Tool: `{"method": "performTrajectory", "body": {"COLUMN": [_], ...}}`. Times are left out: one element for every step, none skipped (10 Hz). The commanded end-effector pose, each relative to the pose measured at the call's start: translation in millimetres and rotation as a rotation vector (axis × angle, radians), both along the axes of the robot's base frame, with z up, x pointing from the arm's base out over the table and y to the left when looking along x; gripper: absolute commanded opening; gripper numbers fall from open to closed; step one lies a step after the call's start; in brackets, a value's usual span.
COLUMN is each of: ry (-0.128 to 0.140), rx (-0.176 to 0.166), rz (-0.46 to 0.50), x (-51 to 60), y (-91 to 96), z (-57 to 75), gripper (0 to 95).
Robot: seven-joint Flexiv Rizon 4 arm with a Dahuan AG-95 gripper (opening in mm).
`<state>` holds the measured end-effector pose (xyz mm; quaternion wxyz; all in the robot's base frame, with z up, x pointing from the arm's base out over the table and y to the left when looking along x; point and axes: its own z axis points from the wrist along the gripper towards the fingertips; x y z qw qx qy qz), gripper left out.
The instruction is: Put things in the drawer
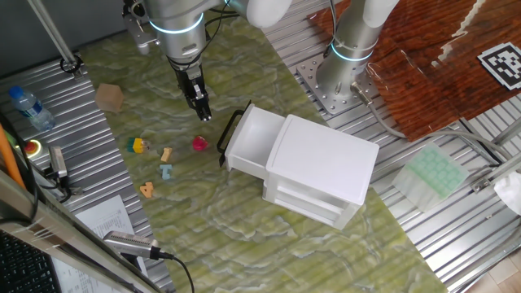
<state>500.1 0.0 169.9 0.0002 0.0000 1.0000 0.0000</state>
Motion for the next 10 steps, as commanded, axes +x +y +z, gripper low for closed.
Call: {"method": "performTrajectory", "body": {"ry": [0.0,0.011,0.011,0.011,0.012,0.012,0.016,0.02,0.019,0.014], "rx": [0.0,0.007,0.007,0.007,0.007,0.008,0.009,0.009,0.011,0.012], "rz": [0.0,0.35,0.351,0.351,0.351,0.349,0.346,0.345,0.355,0.361], "x": [-0.1,-0.2,-0.2,-0.2,-0.2,-0.2,-0.2,0.0,0.5,0.9], "y": [0.0,-0.1,-0.1,-0.1,-0.1,-0.1,-0.1,-0.1,0.0,0.1], "z": [0.1,0.1,0.1,0.1,0.1,0.1,-0.1,-1.1,-6.8,-11.4], "gripper": [95.0,0.0,0.0,0.0,0.0,0.0,0.0,0.0,0.0,0.0]}}
